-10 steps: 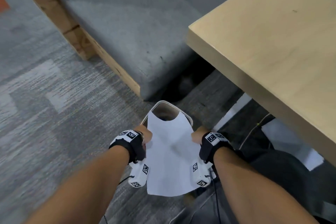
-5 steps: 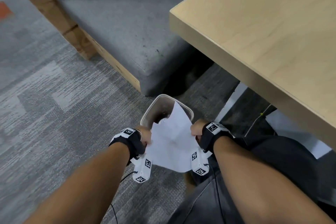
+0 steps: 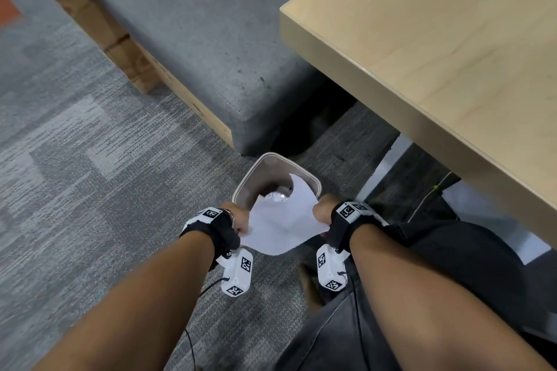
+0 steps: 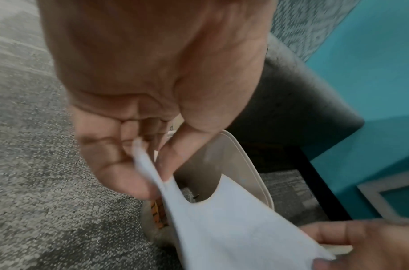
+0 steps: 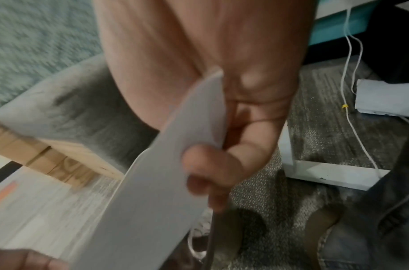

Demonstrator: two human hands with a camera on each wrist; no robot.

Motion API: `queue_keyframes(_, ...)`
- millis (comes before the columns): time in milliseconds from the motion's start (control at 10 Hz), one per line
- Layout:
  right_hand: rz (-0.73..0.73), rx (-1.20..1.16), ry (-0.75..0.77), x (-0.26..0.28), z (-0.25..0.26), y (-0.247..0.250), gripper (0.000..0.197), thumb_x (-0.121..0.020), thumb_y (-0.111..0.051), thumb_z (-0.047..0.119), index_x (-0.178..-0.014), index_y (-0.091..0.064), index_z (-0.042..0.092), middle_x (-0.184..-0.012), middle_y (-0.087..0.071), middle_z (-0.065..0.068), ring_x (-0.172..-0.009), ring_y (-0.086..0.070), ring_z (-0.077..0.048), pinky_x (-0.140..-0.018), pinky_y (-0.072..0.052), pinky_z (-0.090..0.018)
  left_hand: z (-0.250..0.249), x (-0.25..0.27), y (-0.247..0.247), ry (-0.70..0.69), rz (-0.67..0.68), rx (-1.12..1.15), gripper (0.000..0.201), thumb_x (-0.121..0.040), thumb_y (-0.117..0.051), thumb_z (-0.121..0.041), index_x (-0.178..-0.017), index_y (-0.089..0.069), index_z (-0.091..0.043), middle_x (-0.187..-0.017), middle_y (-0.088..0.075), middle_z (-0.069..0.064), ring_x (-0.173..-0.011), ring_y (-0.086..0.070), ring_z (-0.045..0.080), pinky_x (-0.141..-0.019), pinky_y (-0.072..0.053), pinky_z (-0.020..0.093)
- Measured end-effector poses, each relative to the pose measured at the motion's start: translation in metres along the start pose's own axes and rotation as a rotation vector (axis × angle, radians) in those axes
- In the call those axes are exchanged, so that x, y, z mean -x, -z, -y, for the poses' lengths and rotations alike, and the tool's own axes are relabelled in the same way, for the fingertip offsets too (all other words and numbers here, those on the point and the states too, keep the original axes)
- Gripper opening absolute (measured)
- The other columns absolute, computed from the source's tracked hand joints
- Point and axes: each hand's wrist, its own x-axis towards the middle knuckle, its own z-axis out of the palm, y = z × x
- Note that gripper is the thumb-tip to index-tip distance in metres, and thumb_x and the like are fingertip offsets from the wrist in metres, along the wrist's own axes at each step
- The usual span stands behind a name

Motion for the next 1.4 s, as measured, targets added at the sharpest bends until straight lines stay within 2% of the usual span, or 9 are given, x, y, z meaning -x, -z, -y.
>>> queue_keyframes(100,0.050,0.050,-0.002,-0.004,0.004,0.000,0.047,-0.097,-0.052,0.002,-0.143,-0.049,-0.006,-0.140,-0.055,-0.023,-0.127,-0.058,-0.036,-0.071,-0.054,-0.025,0.002,-0.008,0.003,0.000,0.057,0.004,0.037,-0.090,-0.067,-0.020,-0.123,-0.065,-0.003,-0.120,-0.064,0.015,-0.117,-0.059,0.029,-0.082,-0.046,0.028)
queue_keyframes(300,0.106,0.528,-0.001,0.002,0.017,0.002,0.012,-0.083,-0.060,0.005,-0.072,-0.064,0.002,-0.081,-0.065,-0.014,-0.079,-0.063,-0.029,-0.070,-0.047,-0.028,0.010,-0.015,-0.006,-0.022,-0.011,0.068,0.037,-0.091,-0.066,-0.017,-0.125,-0.063,-0.001,-0.131,-0.060,0.015,-0.119,-0.057,0.027,-0.085,-0.044,0.026)
queue_keyframes(400,-0.090,0.400,0.163,-0.003,0.019,-0.007,0.030,-0.089,-0.055,0.014,-0.116,-0.064,0.005,-0.105,-0.067,-0.017,-0.096,-0.066,-0.033,-0.074,-0.044,-0.028,0.014,-0.018,-0.008,-0.041,-0.081,0.085,0.033,-0.094,-0.055,-0.004,-0.126,-0.060,0.003,-0.126,-0.063,0.018,-0.117,-0.060,0.030,-0.077,-0.046,0.027)
queue_keyframes(700,0.552,-0.289,0.016,0.003,0.058,-0.084,0.044,-0.099,-0.050,0.048,-0.078,-0.064,0.012,-0.062,-0.061,-0.002,-0.057,-0.058,-0.019,-0.059,-0.053,-0.029,0.025,-0.002,0.023,-0.115,-0.219,-0.003,0.030,-0.092,-0.044,-0.004,-0.118,-0.059,-0.005,-0.115,-0.064,0.013,-0.104,-0.062,0.030,-0.070,-0.042,0.027)
queue_keyframes(900,0.235,-0.064,0.155,-0.041,0.054,-0.093,0.046,-0.089,-0.055,0.041,-0.113,-0.071,0.006,-0.112,-0.073,-0.012,-0.097,-0.066,-0.028,-0.088,-0.050,-0.034,0.034,-0.003,0.030,-0.056,-0.263,0.145,0.037,-0.091,-0.043,-0.003,-0.126,-0.055,-0.006,-0.124,-0.058,0.013,-0.116,-0.056,0.032,-0.079,-0.043,0.029)
queue_keyframes(1000,0.175,-0.278,0.080,-0.047,0.051,-0.085,0.033,-0.081,-0.056,0.040,-0.088,-0.067,0.010,-0.078,-0.070,-0.009,-0.067,-0.062,-0.027,-0.065,-0.053,-0.035,0.035,-0.007,0.027,-0.038,-0.255,0.136,0.038,-0.089,-0.043,-0.002,-0.125,-0.056,-0.004,-0.125,-0.059,0.016,-0.114,-0.057,0.033,-0.081,-0.045,0.031)
queue_keyframes(1100,0.467,-0.360,-0.074,-0.031,0.046,-0.079,0.040,-0.103,-0.048,0.039,-0.084,-0.060,0.005,-0.074,-0.061,-0.012,-0.059,-0.060,-0.028,-0.048,-0.053,-0.026,0.032,-0.006,0.028,-0.025,-0.257,0.140,0.035,-0.089,-0.042,-0.002,-0.120,-0.058,-0.004,-0.121,-0.061,0.016,-0.111,-0.059,0.032,-0.081,-0.047,0.032)
queue_keyframes(1300,0.282,-0.210,0.024,-0.062,0.038,-0.078,0.041,-0.093,-0.053,0.030,-0.127,-0.062,0.009,-0.118,-0.058,-0.005,-0.089,-0.058,-0.020,-0.089,-0.045,-0.029,0.029,-0.006,0.030,-0.021,-0.252,0.126,0.038,-0.091,-0.043,-0.004,-0.127,-0.055,-0.006,-0.127,-0.058,0.018,-0.115,-0.056,0.034,-0.085,-0.043,0.032)
queue_keyframes(1400,0.119,-0.380,-0.025,-0.075,0.035,-0.077,0.039,-0.082,-0.054,0.028,-0.116,-0.066,0.015,-0.109,-0.070,-0.006,-0.093,-0.067,-0.030,-0.080,-0.054,-0.038,0.027,-0.006,0.029,-0.021,-0.252,0.128,0.041,-0.091,-0.042,-0.004,-0.130,-0.055,-0.008,-0.129,-0.058,0.019,-0.118,-0.055,0.035,-0.090,-0.044,0.033)
